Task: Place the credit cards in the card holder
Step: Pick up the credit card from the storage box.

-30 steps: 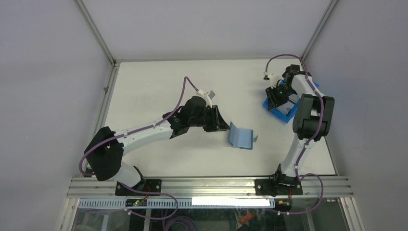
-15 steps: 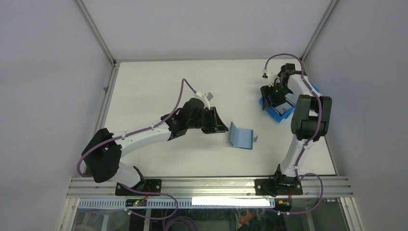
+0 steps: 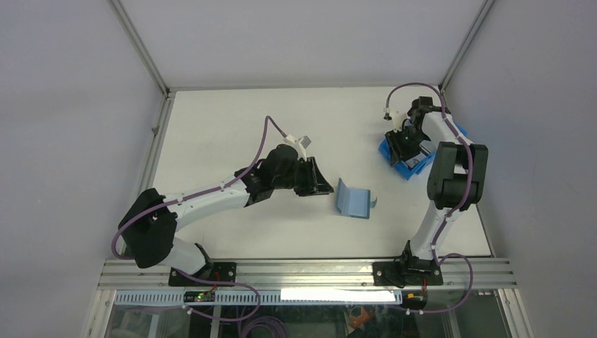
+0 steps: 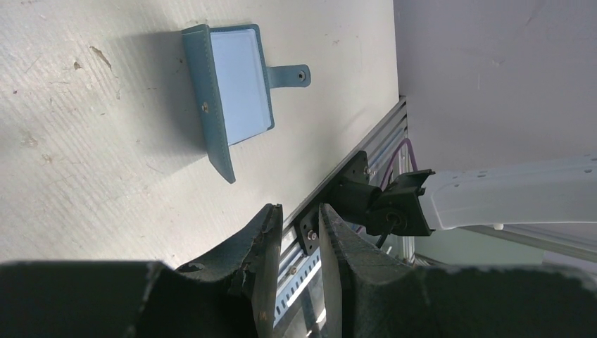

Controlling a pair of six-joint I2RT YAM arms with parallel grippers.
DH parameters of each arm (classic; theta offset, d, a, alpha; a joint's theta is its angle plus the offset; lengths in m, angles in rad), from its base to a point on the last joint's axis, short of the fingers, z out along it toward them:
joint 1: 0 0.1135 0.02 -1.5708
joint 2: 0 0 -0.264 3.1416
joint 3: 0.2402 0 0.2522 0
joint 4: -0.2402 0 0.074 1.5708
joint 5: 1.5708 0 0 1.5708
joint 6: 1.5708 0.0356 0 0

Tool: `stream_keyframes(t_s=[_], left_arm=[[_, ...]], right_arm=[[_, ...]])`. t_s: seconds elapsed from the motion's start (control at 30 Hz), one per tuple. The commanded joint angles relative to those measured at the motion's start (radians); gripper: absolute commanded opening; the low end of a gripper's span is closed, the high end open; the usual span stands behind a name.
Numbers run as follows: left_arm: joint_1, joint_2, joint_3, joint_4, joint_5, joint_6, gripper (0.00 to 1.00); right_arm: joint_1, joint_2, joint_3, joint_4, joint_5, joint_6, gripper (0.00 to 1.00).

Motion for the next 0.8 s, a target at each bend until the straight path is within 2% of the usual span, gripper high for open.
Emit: stream_keyframes(t_s=[0.0, 0.23, 0.67, 0.77], left_arm=[[-0.008, -0.048, -0.006, 0.055, -0.012, -0.008, 0.27], [-0.007, -0.047, -0.009, 0.055, -0.011, -0.008, 0.27], [-0.007, -0.053, -0.018, 0.083, -0.012, -0.012, 0.26], [-0.008, -0.052, -0.016, 0.084, -0.01, -0.012, 0.26]], right_arm=[[0.006, -0.092, 0.009, -0.025, -0.021, -0.019, 0.42], [0.006, -0.119, 0.034, -0.055, -0.042, 0.001, 0.39], [0.004, -0.11, 0.041, -0.06, -0.018, 0.016, 0.24], [0.004, -0.115, 0.049, -0.061, -0.011, 0.019, 0.18]])
